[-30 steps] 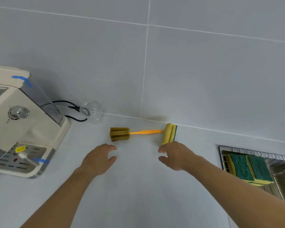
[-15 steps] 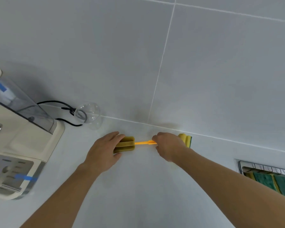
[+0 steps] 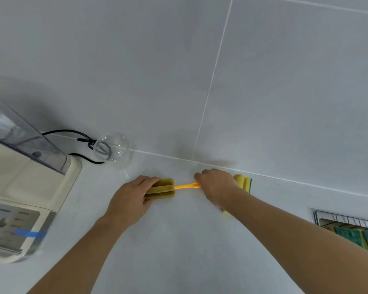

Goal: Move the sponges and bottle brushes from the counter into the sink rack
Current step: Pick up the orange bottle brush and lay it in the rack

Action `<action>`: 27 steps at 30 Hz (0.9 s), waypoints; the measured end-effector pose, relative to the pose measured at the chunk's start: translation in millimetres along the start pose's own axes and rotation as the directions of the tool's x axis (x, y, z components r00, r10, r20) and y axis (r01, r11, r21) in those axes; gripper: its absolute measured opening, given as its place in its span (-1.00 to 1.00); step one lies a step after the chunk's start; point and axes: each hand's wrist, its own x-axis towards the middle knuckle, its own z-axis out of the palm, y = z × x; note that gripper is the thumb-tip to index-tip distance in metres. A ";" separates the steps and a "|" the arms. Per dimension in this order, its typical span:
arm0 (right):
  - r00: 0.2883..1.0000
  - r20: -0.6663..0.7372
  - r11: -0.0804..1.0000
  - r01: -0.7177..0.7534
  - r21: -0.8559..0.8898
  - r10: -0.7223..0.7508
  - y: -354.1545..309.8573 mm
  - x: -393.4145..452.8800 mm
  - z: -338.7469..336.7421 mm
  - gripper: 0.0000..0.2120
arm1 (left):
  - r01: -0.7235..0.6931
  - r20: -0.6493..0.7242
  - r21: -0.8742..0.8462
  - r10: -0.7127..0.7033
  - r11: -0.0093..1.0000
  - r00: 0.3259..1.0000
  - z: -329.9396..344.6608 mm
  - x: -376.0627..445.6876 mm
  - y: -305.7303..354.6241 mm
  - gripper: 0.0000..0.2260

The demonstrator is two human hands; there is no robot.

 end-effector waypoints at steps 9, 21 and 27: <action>0.984 -0.151 0.995 0.081 -0.057 -0.089 -10.4 -42.0 -24.3 -0.73 | 0.003 -0.085 0.036 0.000 0.999 0.996 -31.3 -39.1 20.7 -0.48; 0.961 -0.274 0.997 0.042 0.066 -0.022 -5.5 -147.9 -44.0 -0.84 | -0.119 -0.162 0.026 0.122 0.993 0.979 -73.5 -97.7 85.3 -0.49; 0.949 -0.315 0.995 0.042 0.092 -0.011 13.2 -212.0 -35.9 -0.82 | -0.204 -0.162 -0.149 0.180 0.967 0.970 -84.8 -119.3 130.3 -0.52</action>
